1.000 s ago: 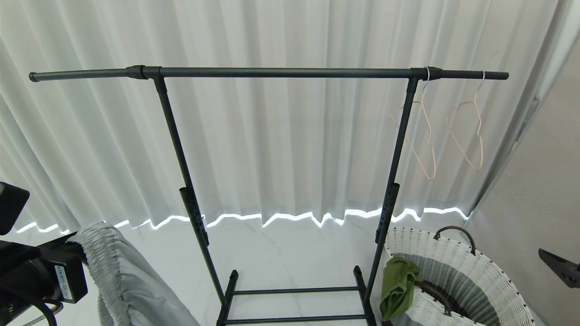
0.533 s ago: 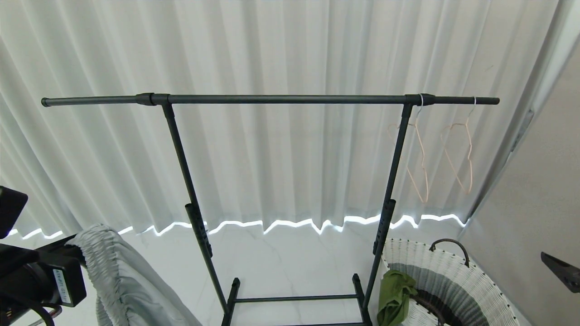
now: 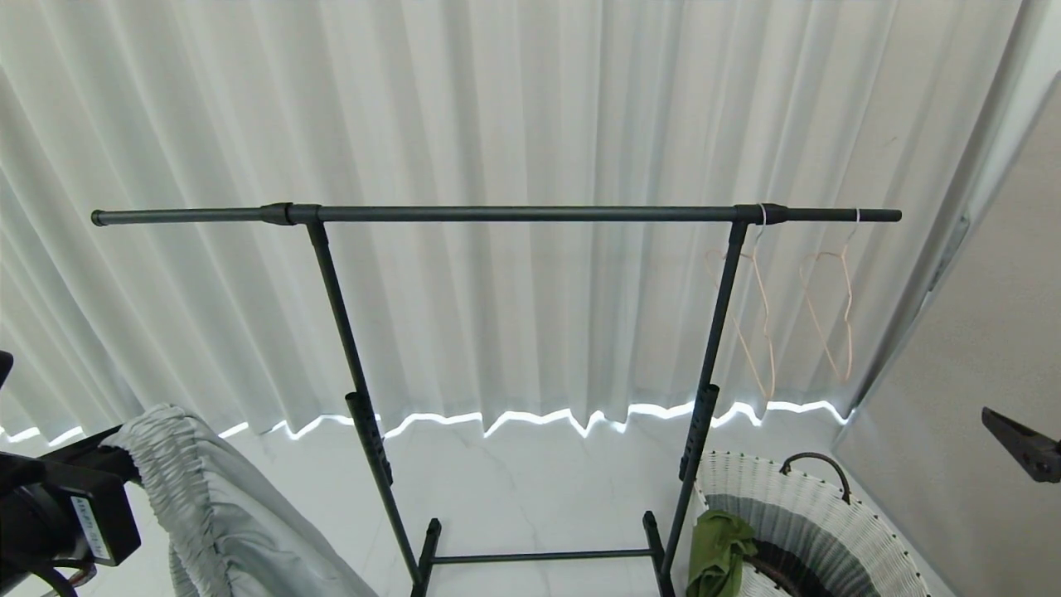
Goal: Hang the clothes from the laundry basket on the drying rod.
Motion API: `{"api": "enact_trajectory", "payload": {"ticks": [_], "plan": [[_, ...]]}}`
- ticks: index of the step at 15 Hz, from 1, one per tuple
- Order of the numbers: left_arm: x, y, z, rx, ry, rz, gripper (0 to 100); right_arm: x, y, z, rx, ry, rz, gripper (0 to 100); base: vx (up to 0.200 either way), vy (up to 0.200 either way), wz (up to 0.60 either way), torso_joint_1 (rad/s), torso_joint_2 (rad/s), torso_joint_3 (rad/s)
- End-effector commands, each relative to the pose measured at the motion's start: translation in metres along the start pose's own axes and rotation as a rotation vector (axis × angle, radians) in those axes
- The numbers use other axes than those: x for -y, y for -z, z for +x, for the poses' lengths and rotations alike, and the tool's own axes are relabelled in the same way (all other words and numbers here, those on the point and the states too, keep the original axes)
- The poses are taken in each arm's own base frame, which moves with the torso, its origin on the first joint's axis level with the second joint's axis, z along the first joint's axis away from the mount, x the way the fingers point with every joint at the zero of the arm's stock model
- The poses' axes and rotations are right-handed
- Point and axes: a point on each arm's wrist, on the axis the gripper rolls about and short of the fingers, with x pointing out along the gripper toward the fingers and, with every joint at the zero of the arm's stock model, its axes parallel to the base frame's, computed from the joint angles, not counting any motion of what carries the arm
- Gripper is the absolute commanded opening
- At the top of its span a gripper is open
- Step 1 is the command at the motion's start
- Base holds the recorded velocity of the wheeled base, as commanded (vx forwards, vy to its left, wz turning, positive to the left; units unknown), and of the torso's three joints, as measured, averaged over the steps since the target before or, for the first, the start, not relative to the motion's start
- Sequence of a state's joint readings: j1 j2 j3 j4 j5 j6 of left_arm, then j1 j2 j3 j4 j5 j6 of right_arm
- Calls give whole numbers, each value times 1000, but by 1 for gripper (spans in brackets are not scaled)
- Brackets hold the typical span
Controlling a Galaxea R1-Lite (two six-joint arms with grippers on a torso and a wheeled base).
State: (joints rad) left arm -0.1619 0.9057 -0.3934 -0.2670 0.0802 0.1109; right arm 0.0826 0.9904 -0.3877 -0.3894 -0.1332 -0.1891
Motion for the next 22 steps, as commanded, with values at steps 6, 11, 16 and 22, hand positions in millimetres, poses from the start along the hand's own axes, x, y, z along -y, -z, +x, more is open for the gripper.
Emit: {"api": "enact_trajectory", "payload": {"ticks": [6, 11, 16, 22], "plan": [[0, 1, 1, -7, -3, 8, 0, -3, 6, 8, -24, -25, -5, 100, 0, -33, 0, 0, 0, 2], [0, 2, 1, -14, -2, 10, 0, -3, 6, 8, -25, -24, -5, 100, 0, -200, 0, 1, -2, 0], [1, 5, 0, -16, 7, 10, 0, -3, 7, 8, -30, -26, -6, 100, 0, -120, 0, 5, 0, -3], [2, 6, -1, -16, 23, 13, 0, -3, 7, 8, -32, -25, -6, 100, 0, 0, 0, 0, 0, 0]]}}
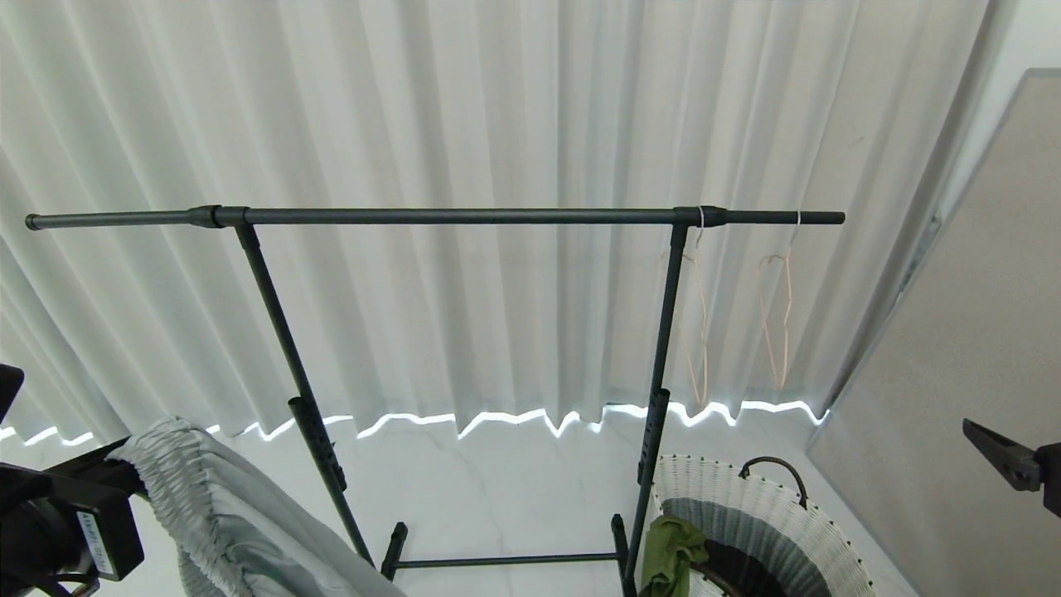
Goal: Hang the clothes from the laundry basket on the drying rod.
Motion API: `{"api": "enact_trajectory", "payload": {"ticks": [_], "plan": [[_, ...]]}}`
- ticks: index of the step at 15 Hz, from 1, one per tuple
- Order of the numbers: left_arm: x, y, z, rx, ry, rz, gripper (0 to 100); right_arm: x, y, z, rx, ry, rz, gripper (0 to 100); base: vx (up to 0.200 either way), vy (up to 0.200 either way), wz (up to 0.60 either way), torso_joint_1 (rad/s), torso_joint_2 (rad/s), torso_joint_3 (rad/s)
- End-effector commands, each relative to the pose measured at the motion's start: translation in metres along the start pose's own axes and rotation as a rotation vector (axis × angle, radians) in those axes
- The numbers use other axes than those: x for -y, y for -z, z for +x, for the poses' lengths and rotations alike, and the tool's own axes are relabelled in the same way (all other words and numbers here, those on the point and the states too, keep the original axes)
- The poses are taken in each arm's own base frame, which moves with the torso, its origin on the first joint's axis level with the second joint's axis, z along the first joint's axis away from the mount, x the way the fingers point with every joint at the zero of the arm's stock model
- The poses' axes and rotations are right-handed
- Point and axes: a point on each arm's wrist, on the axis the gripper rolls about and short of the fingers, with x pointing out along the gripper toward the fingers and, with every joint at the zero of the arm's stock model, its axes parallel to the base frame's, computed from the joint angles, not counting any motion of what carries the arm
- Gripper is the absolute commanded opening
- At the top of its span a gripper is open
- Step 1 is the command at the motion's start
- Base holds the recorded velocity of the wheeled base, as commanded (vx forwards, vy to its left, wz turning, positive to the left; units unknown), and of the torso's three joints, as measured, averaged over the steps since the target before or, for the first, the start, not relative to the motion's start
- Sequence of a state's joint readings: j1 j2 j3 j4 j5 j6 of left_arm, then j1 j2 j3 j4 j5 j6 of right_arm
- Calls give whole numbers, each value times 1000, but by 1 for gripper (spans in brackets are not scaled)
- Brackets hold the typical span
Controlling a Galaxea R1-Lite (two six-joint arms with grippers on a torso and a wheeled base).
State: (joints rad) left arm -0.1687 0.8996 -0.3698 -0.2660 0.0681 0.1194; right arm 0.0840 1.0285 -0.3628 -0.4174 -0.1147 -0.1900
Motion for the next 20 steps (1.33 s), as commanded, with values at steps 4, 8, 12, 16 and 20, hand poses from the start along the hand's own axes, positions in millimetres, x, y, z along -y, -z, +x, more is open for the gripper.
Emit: {"api": "enact_trajectory", "payload": {"ticks": [4, 8, 12, 16, 20], "plan": [[0, 1, 1, -6, 3, 19, 0, 0, 0, 0, -3, -2, -1, 100, 150, 0, 0, 3, 4, 2], [0, 1, 2, -9, 3, 19, 0, 0, 0, 0, -1, -2, 0, 100, 200, 0, 0, -1, 2, 5], [0, 2, 2, -13, 4, 21, 0, 0, 0, 0, -3, -2, -1, 100, 200, 0, 0, 12, 6, 2], [1, 4, 2, -18, 4, 21, 0, 0, 1, 0, -6, -3, -3, 100, 200, 0, 0, 4, 0, 1], [1, 4, 2, -18, 5, 31, 0, -3, 11, 0, -42, -16, -21, 100, 200, 0, 0, 5, 2, 2]]}}
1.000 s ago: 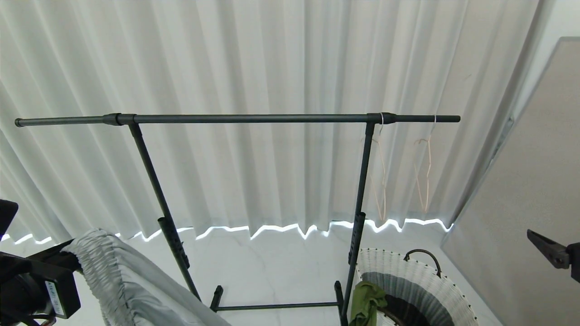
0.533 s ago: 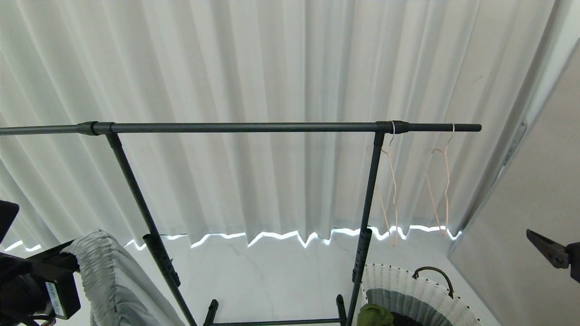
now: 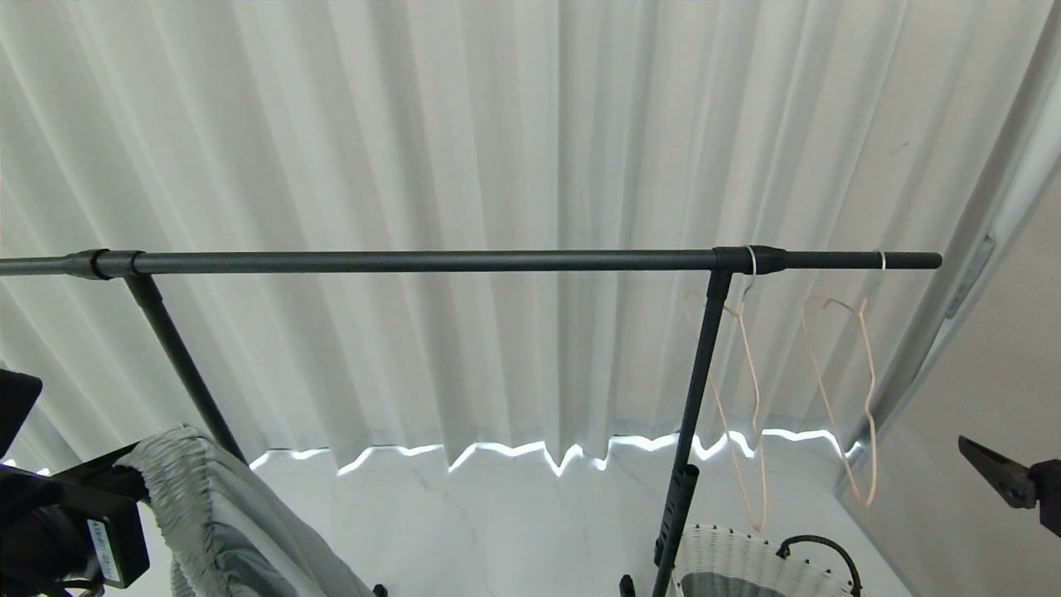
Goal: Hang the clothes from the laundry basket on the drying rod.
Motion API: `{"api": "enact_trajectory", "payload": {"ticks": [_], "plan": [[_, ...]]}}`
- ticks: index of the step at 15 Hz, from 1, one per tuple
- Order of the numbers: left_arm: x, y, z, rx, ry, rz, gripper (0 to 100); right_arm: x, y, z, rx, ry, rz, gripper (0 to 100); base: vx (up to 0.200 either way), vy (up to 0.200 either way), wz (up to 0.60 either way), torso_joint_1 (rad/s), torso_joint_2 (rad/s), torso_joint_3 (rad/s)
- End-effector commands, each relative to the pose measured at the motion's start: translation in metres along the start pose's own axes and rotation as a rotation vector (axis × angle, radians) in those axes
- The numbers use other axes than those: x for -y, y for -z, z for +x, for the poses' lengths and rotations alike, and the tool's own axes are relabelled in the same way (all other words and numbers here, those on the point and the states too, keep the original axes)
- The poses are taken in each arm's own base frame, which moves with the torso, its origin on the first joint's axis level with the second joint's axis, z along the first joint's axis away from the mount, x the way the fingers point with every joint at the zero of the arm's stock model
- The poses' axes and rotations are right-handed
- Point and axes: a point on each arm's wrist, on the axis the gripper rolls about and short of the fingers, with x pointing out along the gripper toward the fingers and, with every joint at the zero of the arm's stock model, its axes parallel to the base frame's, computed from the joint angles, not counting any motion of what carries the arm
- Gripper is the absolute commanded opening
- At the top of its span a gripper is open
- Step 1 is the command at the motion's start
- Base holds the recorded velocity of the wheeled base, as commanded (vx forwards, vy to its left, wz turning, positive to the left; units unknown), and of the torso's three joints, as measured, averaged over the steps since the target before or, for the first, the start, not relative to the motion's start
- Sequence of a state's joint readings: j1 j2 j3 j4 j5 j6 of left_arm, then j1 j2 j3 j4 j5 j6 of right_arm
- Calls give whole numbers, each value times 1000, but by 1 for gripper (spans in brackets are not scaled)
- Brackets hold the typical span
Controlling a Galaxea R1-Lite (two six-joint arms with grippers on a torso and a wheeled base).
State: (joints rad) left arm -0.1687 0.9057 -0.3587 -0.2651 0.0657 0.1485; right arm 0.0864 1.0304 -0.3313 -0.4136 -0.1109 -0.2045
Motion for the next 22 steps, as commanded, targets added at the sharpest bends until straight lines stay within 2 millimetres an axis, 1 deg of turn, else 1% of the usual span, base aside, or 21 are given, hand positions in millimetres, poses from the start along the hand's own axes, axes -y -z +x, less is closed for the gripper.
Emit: {"api": "enact_trajectory", "payload": {"ticks": [1, 3, 5, 7, 9, 11, 12, 15, 19, 20, 22], "plan": [[0, 0, 0, 0, 0, 0, 0, -1, 2, 0, -7, -3, -2, 100, 0, 0, 0, 0, 0, 0], [0, 0, 0, 1, 1, 0, 0, -2, 5, 3, -27, -9, -2, 100, 0, 0, 0, 0, 0, 0], [0, -1, 0, 1, 1, 0, 0, -10, 11, 2, -43, -63, 11, 100, 0, 0, 0, 0, 0, 0], [0, -1, -1, 9, -2, 0, 0, -22, 6, -1, -24, -154, 69, 100, 0, 0, 0, 0, 0, 0], [0, 0, -1, 7, -1, 0, 0, -29, 0, 10, -105, -186, 134, 100, 0, 0, 0, 0, 0, 0], [0, 0, 0, 1, 0, 0, 0, -31, -11, 23, -159, -182, 197, 100, 0, 0, 0, 0, 0, 0], [0, 0, 0, 0, 0, -1, 0, -33, -13, 32, -196, -168, 215, 100, 0, 0, 0, 0, 0, 0], [0, 1, 1, -8, 3, 1, 0, -38, -4, 51, -278, -45, 211, 100, 0, 0, 0, 0, 0, 0], [1, 3, 5, -27, 10, 3, 0, -44, 2, 67, -335, 40, 236, 100, 0, 0, 0, 0, 0, 0], [2, 3, 4, -24, 14, 3, 0, -46, -1, 68, -326, 37, 262, 100, 0, 0, 0, 0, 0, 0], [1, 3, 4, -22, 12, 2, 0, -56, -9, 66, -299, -8, 307, 100, 0, 0, 0, 0, 0, 0]]}}
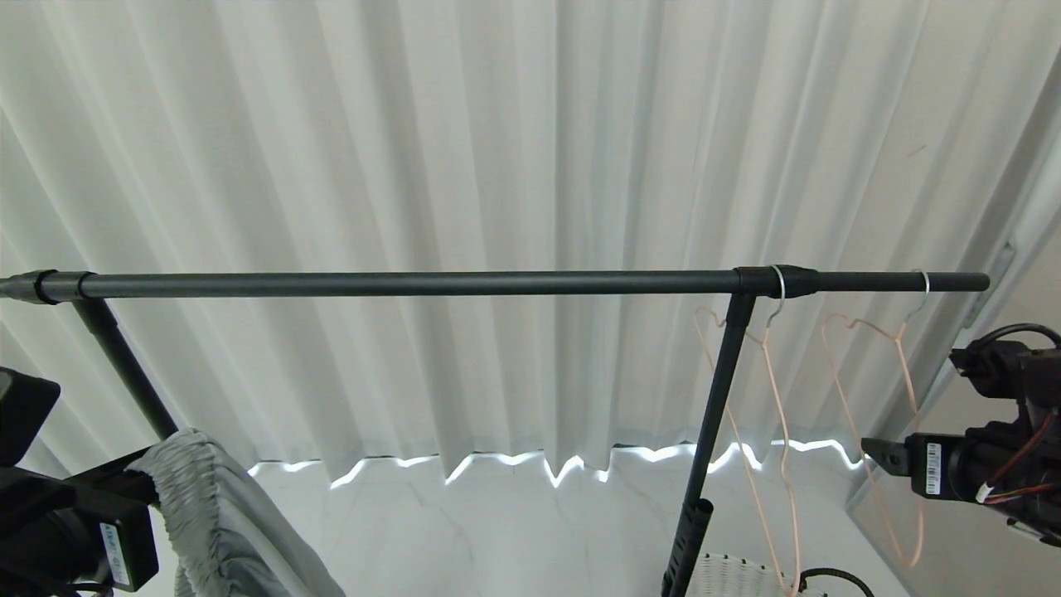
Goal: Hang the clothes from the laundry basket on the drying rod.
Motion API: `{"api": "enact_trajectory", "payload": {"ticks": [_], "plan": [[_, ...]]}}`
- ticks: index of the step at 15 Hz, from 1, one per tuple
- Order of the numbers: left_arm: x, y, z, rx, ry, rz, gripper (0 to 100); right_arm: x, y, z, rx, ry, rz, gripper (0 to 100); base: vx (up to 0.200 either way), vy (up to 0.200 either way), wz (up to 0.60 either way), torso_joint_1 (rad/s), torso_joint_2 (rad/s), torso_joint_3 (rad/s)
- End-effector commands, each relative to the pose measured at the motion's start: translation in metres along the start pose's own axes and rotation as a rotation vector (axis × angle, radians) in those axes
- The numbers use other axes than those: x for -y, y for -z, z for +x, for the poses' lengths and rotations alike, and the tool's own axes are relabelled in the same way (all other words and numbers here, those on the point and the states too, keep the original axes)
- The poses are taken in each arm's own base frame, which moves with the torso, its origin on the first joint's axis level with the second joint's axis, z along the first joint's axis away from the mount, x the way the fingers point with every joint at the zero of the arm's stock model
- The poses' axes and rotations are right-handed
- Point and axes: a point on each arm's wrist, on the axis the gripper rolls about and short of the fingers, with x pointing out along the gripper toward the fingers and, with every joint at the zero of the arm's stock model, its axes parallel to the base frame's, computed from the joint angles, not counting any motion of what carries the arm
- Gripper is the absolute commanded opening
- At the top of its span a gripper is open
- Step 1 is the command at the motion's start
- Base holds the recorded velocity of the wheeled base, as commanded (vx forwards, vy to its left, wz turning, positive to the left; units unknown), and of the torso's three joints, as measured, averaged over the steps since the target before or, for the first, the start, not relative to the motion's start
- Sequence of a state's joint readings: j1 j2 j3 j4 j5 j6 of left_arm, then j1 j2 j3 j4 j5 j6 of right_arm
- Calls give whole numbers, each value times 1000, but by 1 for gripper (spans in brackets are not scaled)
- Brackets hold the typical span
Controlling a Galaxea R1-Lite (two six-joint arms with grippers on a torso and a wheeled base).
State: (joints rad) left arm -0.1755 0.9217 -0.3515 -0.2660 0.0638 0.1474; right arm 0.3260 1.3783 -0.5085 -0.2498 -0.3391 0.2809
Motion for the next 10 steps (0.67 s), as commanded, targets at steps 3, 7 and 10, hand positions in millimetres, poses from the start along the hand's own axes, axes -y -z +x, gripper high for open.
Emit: {"api": "enact_trajectory", "payload": {"ticks": [3, 7, 10], "plan": [[0, -1, -2, 13, -2, -1, 0, -17, -3, 15, -24, -14, 9, 100, 0, 0, 0, 0, 0, 0], [0, -1, -6, 33, -3, -2, 0, -16, -6, 20, -4, 41, 37, 100, 0, 0, 0, 0, 0, 0], [-1, -2, -8, 40, -4, -2, 0, -11, -7, 27, -12, 73, 53, 100, 0, 0, 0, 0, 0, 0]]}}
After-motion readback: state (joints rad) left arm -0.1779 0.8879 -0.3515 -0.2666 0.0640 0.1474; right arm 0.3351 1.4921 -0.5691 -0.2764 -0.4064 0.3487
